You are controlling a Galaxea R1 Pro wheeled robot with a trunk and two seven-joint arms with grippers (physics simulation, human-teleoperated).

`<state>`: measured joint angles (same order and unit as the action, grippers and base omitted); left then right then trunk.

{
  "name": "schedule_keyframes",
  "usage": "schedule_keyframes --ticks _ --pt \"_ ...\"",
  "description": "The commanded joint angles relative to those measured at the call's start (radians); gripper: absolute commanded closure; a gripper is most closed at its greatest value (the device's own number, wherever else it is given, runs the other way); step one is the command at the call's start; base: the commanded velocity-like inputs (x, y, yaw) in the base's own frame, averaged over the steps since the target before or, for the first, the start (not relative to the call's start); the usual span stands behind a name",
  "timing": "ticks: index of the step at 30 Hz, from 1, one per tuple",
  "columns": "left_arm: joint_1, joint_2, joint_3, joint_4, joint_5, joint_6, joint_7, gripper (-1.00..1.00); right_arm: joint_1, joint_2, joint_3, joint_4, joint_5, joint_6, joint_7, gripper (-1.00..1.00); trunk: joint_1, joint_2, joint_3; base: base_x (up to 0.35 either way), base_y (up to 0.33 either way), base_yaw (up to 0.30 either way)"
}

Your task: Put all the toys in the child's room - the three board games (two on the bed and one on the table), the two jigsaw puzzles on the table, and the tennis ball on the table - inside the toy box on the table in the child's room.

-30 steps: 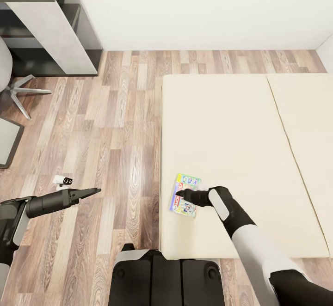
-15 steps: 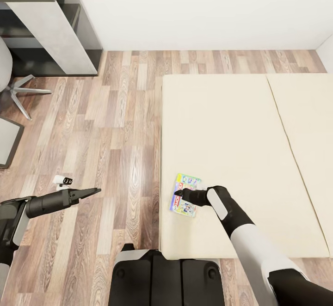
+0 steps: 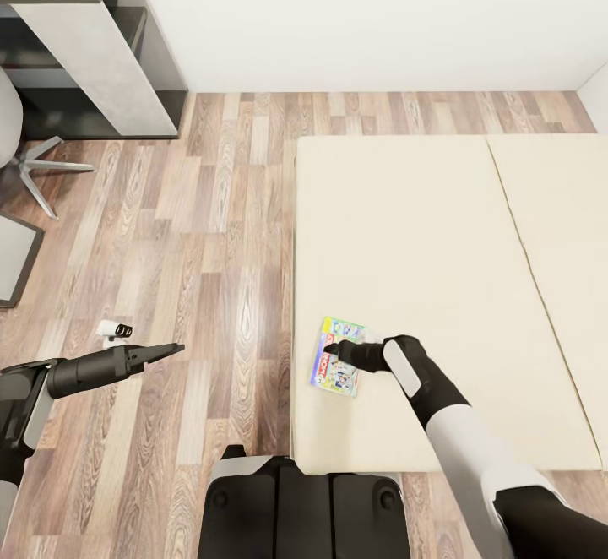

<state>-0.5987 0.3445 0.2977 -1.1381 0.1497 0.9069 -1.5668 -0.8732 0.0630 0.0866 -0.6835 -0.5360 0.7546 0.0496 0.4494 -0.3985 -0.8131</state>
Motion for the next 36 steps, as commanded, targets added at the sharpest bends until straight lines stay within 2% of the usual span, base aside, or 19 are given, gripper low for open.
schedule_keyframes --ticks 1,6,12,17,28,36 --pt "0.000 0.000 0.000 0.000 -0.001 0.011 -0.004 -1.00 -0.001 -0.001 0.000 -0.001 0.007 0.004 0.005 -1.00 0.001 -0.002 -0.001 0.000 0.000 0.000" --pt "0.000 0.000 0.000 0.000 -0.001 0.011 -0.004 -1.00 -0.003 -0.007 -0.001 -0.001 0.006 0.005 0.004 -1.00 0.001 -0.002 -0.001 0.000 0.000 0.000" --pt "0.000 0.000 0.000 0.000 -0.001 0.010 -0.004 -1.00 -0.004 -0.050 -0.006 0.000 0.004 0.005 0.008 -1.00 0.001 -0.002 -0.001 0.000 0.000 0.000" --pt "0.000 0.000 0.000 0.000 -0.001 0.011 -0.004 -1.00 -0.003 -0.064 -0.008 0.001 0.003 0.005 0.010 -1.00 0.001 -0.002 -0.001 0.000 0.000 0.000" --pt "0.000 -0.001 0.000 0.000 -0.001 0.011 -0.004 -1.00 -0.002 -0.064 -0.006 0.009 0.004 -0.001 0.005 -1.00 0.001 -0.002 -0.003 0.000 0.000 0.000" --pt "0.000 -0.001 0.000 0.000 -0.001 0.010 -0.004 -1.00 -0.001 -0.052 -0.003 0.010 0.005 -0.003 0.001 -1.00 0.001 -0.002 -0.014 0.000 0.000 0.000"
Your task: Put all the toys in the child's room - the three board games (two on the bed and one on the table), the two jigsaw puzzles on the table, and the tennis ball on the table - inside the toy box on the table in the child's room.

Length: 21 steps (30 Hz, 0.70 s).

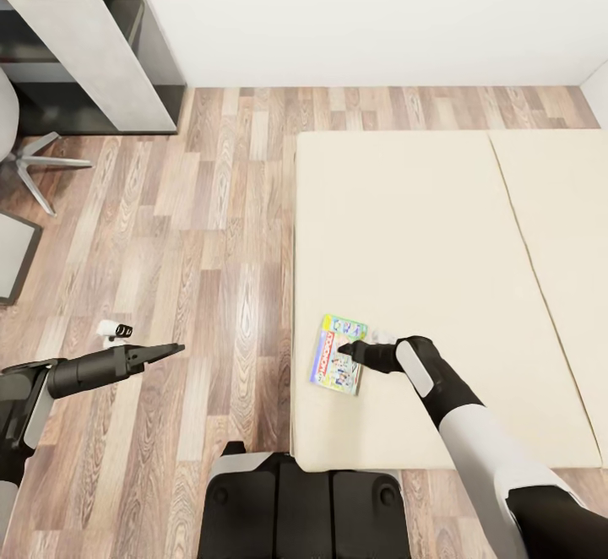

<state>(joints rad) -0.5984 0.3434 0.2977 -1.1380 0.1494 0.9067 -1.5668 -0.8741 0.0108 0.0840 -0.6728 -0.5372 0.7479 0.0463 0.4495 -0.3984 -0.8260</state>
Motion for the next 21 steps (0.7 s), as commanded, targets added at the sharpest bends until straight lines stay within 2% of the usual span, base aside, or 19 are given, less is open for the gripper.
schedule_keyframes --ticks 1,21 --pt "0.000 0.000 0.000 0.000 -0.001 0.011 -0.004 -1.00 0.000 0.002 0.000 -0.001 0.006 0.004 0.004 -1.00 0.000 -0.002 -0.003 0.000 0.000 0.000" --pt "0.000 0.000 0.000 0.000 -0.001 0.011 -0.004 -1.00 -0.003 0.004 0.000 -0.001 0.008 0.002 0.003 -1.00 0.000 -0.002 -0.035 0.000 0.000 0.000"
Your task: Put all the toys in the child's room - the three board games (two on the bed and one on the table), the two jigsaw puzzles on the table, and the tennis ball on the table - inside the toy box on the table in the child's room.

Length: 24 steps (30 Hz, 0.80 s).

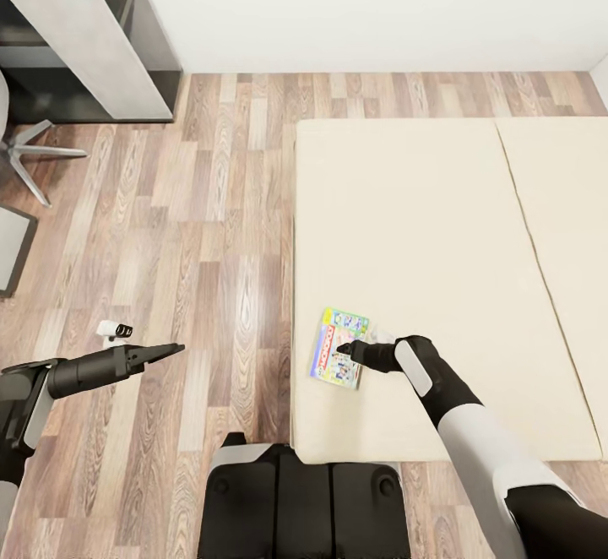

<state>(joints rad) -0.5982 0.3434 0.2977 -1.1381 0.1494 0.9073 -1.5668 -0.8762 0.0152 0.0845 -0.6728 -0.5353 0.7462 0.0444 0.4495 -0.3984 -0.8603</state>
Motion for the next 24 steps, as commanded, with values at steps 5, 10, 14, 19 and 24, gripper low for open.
schedule_keyframes --ticks 5,10,14,19,24 --pt "-0.001 0.001 0.000 0.000 -0.001 0.010 -0.004 -1.00 -0.001 0.001 0.000 -0.001 0.006 0.004 0.005 -1.00 0.000 -0.002 -0.009 0.000 0.000 0.000" --pt "0.000 0.001 0.000 0.000 -0.001 0.011 -0.004 -1.00 -0.001 0.002 0.000 -0.001 0.006 0.003 0.005 -1.00 0.000 -0.002 -0.017 0.000 0.000 0.000" --pt "0.000 0.002 0.000 0.000 -0.001 0.011 -0.004 -1.00 0.000 0.002 0.000 -0.001 0.006 0.003 0.005 -1.00 0.000 -0.002 -0.020 0.000 0.000 0.000" --pt "-0.001 0.002 0.000 0.000 -0.001 0.011 -0.004 -1.00 0.000 0.003 0.000 -0.002 0.005 0.003 0.006 -1.00 0.000 -0.002 -0.021 0.000 0.000 0.000" --pt "0.000 0.002 0.000 0.000 -0.001 0.011 -0.004 -1.00 0.000 0.003 -0.001 -0.003 0.004 0.004 0.006 -1.00 0.000 -0.002 -0.021 0.000 0.000 0.000"
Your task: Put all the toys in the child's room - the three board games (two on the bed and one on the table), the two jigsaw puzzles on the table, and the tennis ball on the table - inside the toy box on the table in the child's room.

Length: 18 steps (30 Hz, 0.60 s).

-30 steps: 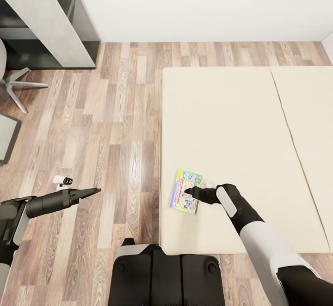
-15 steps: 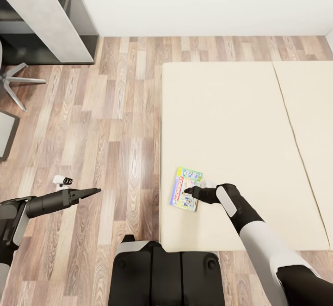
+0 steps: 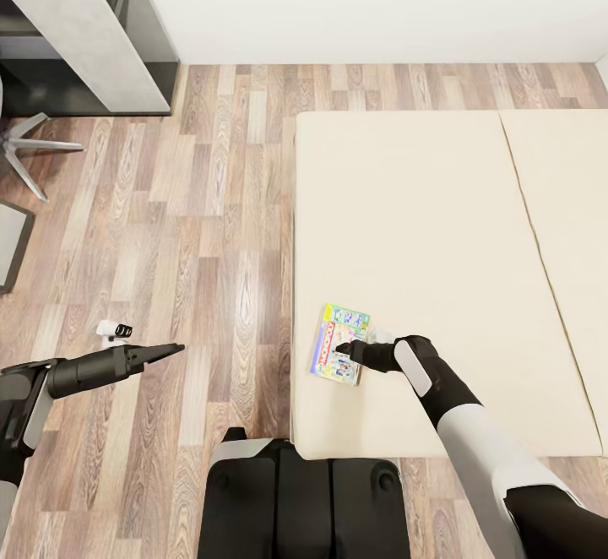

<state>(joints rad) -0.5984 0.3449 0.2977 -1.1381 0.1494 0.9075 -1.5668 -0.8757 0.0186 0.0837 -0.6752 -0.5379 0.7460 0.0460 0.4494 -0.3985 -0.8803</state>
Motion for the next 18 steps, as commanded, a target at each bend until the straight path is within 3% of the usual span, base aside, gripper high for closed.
schedule_keyframes --ticks 1,18 --pt "0.000 0.000 0.000 0.000 -0.001 0.011 -0.004 -1.00 0.000 0.001 0.000 -0.001 0.006 0.004 0.005 -1.00 0.001 -0.002 -0.001 0.000 0.000 0.000" --pt "-0.001 0.002 0.000 0.000 -0.001 0.010 -0.004 -1.00 0.000 0.039 0.003 -0.007 0.007 0.004 0.014 -1.00 0.001 -0.002 -0.001 0.000 0.000 0.000"
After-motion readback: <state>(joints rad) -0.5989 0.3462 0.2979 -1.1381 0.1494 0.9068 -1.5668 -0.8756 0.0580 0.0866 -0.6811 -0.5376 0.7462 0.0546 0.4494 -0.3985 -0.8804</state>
